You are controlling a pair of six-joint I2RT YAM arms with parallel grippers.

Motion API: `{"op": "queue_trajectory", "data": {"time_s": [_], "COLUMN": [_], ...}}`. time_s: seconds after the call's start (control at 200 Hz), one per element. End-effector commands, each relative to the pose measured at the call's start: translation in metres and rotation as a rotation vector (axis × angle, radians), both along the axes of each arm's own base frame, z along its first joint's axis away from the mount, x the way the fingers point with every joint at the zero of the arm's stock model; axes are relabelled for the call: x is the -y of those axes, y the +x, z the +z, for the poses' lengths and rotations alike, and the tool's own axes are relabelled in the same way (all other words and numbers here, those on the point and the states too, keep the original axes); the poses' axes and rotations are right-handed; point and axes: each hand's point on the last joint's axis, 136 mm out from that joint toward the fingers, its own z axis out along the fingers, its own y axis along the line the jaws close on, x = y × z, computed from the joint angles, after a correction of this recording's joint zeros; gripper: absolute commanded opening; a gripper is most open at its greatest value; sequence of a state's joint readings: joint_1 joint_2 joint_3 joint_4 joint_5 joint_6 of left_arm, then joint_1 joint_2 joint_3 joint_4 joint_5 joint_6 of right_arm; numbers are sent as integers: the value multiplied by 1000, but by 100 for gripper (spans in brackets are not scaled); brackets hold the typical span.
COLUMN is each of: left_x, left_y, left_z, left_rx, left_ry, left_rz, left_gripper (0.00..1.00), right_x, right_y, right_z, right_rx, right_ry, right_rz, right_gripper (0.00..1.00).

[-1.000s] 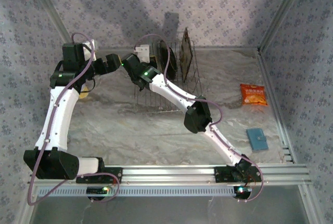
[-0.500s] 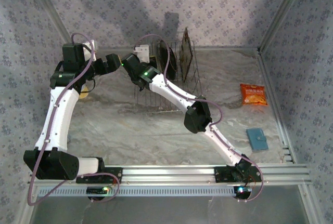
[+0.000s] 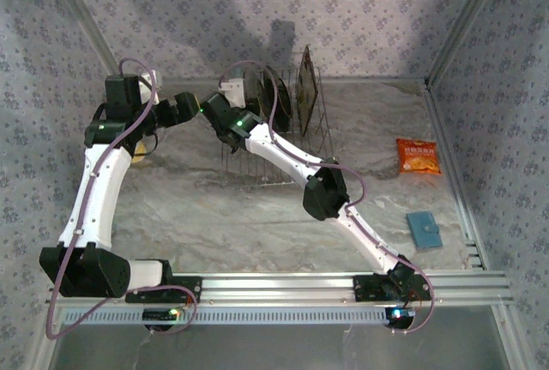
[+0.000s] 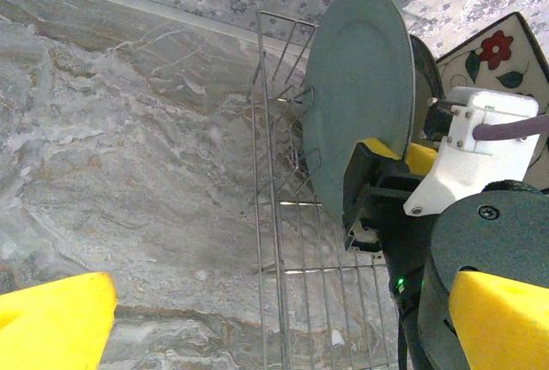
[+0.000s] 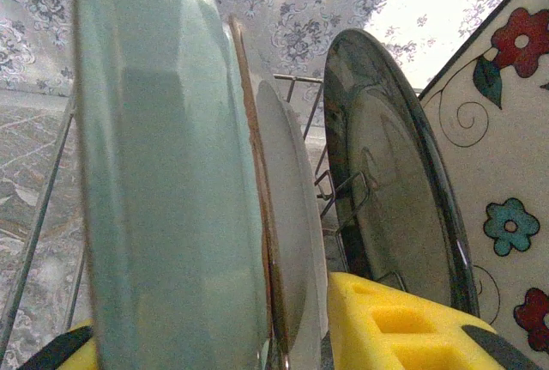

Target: Load the plates into the dish rack

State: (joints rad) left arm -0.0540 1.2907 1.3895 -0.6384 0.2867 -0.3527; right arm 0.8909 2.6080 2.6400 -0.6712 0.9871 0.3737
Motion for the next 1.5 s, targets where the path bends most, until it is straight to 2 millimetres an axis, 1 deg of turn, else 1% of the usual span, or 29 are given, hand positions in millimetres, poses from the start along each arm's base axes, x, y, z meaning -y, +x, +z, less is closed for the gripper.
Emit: {"op": "queue_trajectory", "data": {"time_s": [0.0,0.125,0.195,0.515,0.815,0.865,0.984,1.119,1.289,1.354,1.494], "left_x": [8,7,6,6,6,6,7,6,7,7,6], "left_y": [-2,-4,-5,-5,-4,-4,-3,-3,-2,-2,-1], "left_z": [15,14,13,14,15,16,17,18,17,18,18], "left_rx": [49,47,47,50,52,52,54,56,54,57,56], "left_ry": [-31,-32,-32,-34,-37,-40,-45,-45,-53,-54,-56], "left_rz": [-31,-27,-24,-24,-23,-24,-25,-24,-25,-25,-24], "left_gripper": [99,99,99,99,99,99,99,99,99,99,99], "right_x": [-3,-2,-2,1,7,8,11,15,12,14,17], "right_y": [-12,-15,-18,-22,-20,-18,-11,-7,-3,-1,4], "right_z": [-15,-9,-4,16,49,54,56,64,71,68,65], "right_rx": [-40,-32,-31,-16,28,38,37,46,43,30,24], "right_ry": [-74,-80,-75,-36,14,16,38,58,98,109,109], "right_rz": [9,6,5,2,4,6,11,12,44,46,44], "right_gripper": [38,47,49,52,54,55,57,62,74,79,81]}}
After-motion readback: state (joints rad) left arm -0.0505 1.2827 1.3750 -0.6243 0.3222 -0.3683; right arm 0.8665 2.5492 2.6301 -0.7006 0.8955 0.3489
